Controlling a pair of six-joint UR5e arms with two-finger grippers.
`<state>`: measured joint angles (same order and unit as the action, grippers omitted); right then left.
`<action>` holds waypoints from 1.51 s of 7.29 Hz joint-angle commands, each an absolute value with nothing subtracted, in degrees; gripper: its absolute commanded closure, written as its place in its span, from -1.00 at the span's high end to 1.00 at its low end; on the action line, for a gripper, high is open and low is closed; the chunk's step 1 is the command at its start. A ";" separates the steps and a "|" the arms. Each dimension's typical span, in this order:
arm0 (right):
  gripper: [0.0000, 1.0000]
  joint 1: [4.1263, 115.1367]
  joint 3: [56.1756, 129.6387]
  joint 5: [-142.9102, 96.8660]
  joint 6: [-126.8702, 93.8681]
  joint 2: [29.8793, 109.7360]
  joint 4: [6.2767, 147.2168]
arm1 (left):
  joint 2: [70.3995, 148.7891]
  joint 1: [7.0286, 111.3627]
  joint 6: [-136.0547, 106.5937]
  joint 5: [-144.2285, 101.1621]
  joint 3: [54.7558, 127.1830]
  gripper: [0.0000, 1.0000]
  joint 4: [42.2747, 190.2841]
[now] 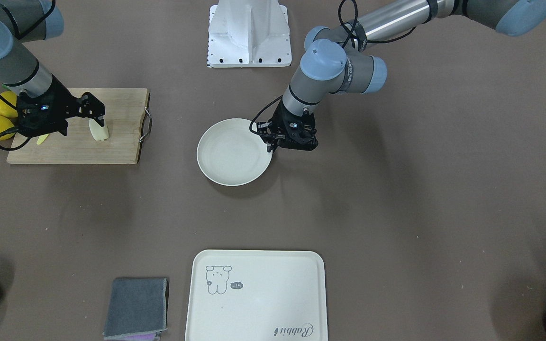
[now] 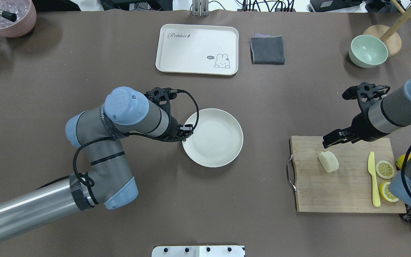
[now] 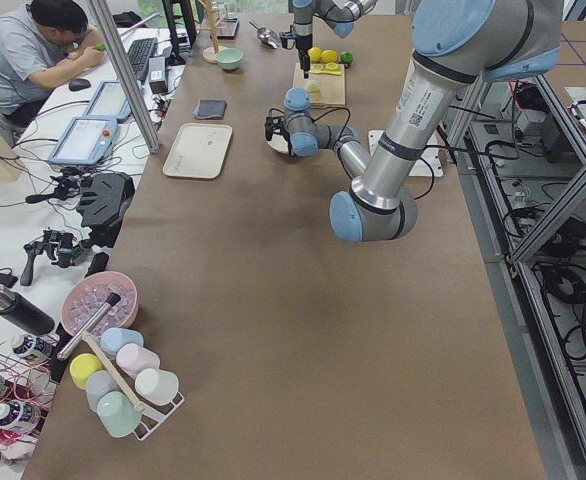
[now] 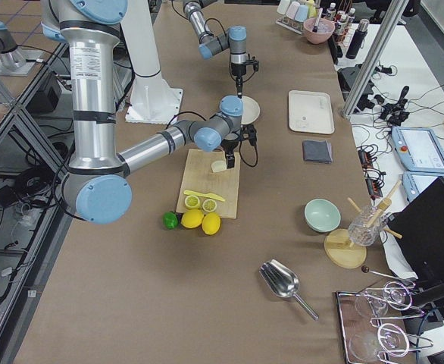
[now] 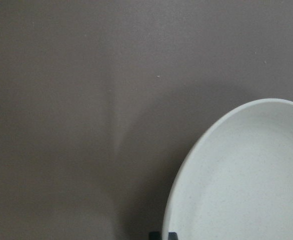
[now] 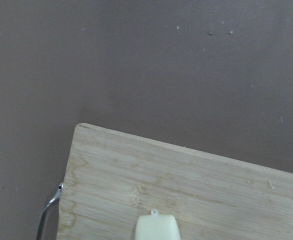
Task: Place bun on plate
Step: 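Grasp the cream bun on the cutting board with the right gripper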
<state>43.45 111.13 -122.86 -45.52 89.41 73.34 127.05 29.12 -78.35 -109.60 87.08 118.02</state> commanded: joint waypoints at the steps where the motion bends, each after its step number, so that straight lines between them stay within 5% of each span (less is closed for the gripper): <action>1: 0.89 40.26 108.91 -121.56 -45.53 88.95 73.48 | 127.35 29.09 -79.10 -109.51 86.92 0.65 118.30; 2: 0.78 39.38 108.64 -121.64 -45.53 88.95 73.65 | 127.44 29.09 -79.28 -109.51 87.01 0.77 118.39; 3: 0.46 38.77 108.37 -122.16 -45.53 88.86 73.65 | 127.70 29.18 -80.15 -109.51 87.10 0.80 118.39; 4: -0.45 38.67 108.46 -122.34 -45.44 88.86 73.65 | 128.05 29.18 -81.11 -109.51 87.10 0.80 118.39; 5: -0.99 38.85 108.46 -122.78 -44.83 88.94 73.74 | 128.14 29.27 -81.12 -109.51 87.10 0.80 118.39; 8: -1.00 40.25 109.77 -124.18 -45.26 86.94 74.00 | 128.06 30.05 -81.04 -109.60 88.06 0.80 118.30; 11: -1.00 40.34 109.25 -123.23 -45.70 69.93 87.50 | 120.97 36.53 -79.64 -115.01 92.97 0.80 118.13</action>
